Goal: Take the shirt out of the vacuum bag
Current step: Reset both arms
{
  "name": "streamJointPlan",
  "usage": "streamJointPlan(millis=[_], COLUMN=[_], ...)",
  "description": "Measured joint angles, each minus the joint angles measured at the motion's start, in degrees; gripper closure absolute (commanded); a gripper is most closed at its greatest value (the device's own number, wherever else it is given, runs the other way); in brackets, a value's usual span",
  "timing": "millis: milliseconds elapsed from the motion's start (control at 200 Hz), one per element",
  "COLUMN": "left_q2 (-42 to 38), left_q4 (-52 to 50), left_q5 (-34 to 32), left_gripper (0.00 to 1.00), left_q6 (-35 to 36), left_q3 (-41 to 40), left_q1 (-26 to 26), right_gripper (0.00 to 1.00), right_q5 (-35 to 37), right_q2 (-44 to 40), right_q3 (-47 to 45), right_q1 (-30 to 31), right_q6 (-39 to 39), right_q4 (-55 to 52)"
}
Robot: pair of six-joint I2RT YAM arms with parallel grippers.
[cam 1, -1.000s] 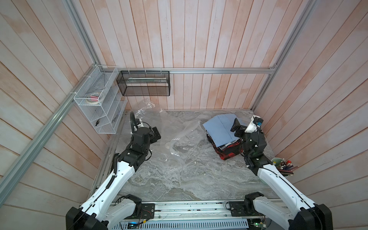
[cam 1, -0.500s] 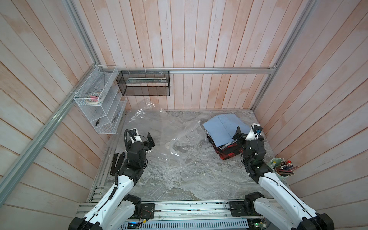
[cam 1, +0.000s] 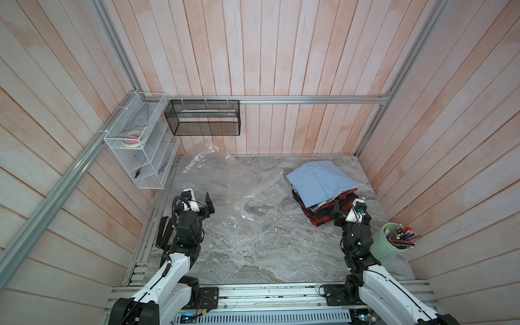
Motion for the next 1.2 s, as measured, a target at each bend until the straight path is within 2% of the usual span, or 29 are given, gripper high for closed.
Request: streamJointPlan(millis=[85,595,1200], left_q2=[2.32,16.94,34.07], left_q4=[3.65,20.79,34.14], left_q5=[1.4,8.87,16.13], left_gripper=[0.0,0.0,0.0], left_q6=[0.72,1.9,0.66], left_q3=[-1.25,-2.6,-2.62], left_q1=[0.92,9.22,11.19], right_gripper=[0.02,0.02,0.02], right_q5=[-1.68,-5.81,-6.86], right_q2=[-0.92,1.64,5.73], right_q3=[-3.02,-3.02,-3.02], right_q1=[-1.4,-4.72,-6.8], right_q6=[0.04,0.2,1.14], right_q4=[3.17,10.64,13.31])
